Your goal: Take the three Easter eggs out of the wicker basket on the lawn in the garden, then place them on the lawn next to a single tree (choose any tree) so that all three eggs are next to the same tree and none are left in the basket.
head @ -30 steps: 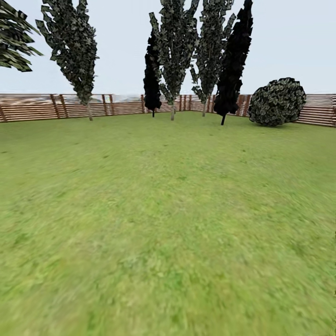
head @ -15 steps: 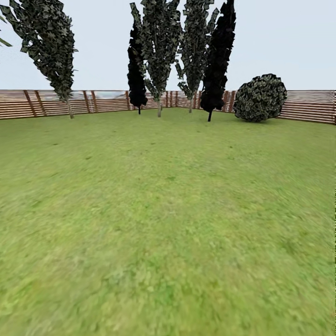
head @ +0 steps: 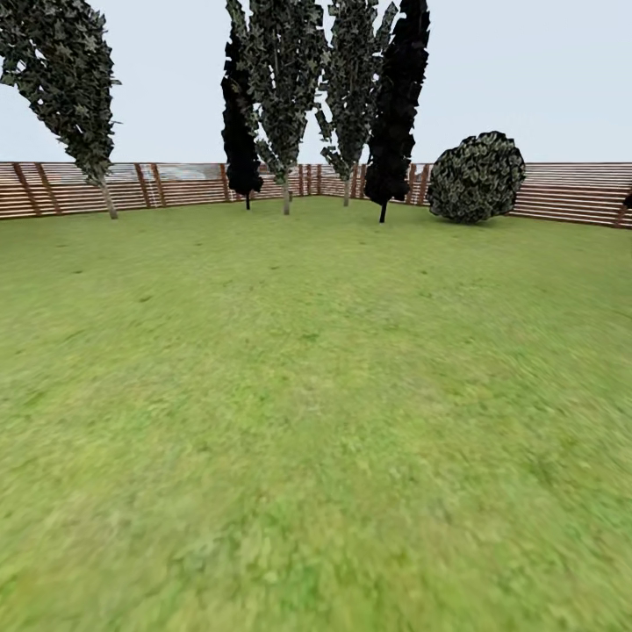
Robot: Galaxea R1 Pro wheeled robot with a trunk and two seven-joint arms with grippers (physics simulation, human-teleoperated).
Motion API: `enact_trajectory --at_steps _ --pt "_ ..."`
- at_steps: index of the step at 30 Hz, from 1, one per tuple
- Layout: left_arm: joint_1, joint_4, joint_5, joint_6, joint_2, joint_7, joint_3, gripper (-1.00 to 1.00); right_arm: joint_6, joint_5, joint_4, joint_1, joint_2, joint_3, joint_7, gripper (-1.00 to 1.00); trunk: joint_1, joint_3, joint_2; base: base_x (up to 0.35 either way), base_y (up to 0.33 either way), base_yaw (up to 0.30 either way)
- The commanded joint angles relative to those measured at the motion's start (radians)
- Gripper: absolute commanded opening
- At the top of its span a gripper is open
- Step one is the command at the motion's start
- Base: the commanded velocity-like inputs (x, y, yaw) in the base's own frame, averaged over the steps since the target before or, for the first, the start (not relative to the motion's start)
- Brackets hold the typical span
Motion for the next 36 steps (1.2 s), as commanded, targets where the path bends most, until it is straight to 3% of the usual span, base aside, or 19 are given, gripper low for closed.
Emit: enact_trajectory --at_steps 1,8,15,36 --pt "0.0 -0.001 0.0 0.0 0.0 -0.001 0.0 1.0 -0.001 0.001 0.0 0.0 0.0 0.002 -0.001 1.0 0.001 -0.001 0.0 0.325 0.0 -0.002" --pt "0.0 -0.001 0.0 -0.001 0.0 -0.001 0.0 1.0 -0.038 0.008 -0.007 -0.001 0.0 0.008 0.002 1.0 0.001 -0.001 0.0 0.325 0.0 0.0" --pt "0.0 -0.001 0.0 0.0 0.0 -0.001 0.001 1.0 -0.055 0.045 -0.005 -0.001 0.003 0.008 0.002 1.0 0.001 -0.001 0.0 0.325 0.0 0.0" --pt "0.0 -0.001 0.0 0.0 0.0 -0.001 0.001 1.0 -0.057 0.047 -0.005 -0.001 0.006 0.006 -0.001 1.0 0.001 -0.001 0.0 0.325 0.0 0.0"
